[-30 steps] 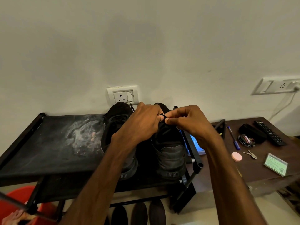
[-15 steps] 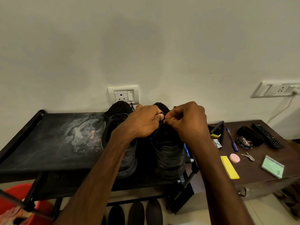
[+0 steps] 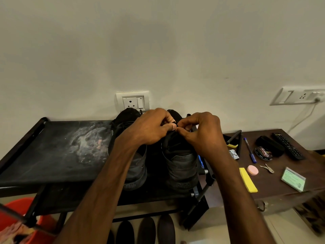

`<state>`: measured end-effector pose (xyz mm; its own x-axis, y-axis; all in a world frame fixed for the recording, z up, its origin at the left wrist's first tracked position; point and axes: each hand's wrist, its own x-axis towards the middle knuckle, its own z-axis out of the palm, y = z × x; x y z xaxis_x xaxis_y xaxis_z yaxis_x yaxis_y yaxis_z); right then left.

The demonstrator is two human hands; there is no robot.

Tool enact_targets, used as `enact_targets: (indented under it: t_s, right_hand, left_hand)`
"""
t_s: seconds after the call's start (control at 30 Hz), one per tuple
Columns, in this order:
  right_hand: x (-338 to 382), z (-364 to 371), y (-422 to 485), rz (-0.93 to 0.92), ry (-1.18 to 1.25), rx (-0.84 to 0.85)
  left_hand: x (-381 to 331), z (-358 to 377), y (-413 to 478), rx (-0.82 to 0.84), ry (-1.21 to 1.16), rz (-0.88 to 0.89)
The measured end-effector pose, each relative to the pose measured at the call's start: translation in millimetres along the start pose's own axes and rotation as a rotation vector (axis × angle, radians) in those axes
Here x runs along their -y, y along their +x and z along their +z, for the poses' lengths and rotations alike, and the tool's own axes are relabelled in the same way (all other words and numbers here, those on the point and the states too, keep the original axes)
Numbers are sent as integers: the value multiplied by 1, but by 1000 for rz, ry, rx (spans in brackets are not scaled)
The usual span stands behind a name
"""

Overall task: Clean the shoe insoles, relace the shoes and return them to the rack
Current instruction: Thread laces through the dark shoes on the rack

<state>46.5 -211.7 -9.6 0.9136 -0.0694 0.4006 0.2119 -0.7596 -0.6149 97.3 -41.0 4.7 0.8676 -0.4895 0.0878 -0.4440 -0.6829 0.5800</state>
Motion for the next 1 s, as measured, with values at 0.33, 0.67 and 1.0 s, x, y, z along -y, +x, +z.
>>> enact_targets:
  t_s: [0.33, 0.67, 1.0]
  right_hand:
    - [0, 0, 2, 78, 34, 24]
    - [5, 4, 2, 170, 77, -33]
    - [-3, -1, 1, 214, 224, 120]
  left_hand:
    - [-4, 0, -2, -154, 34, 94]
    - [-11, 7, -3, -223, 90, 47]
    - [-1, -6, -10, -174, -233, -122]
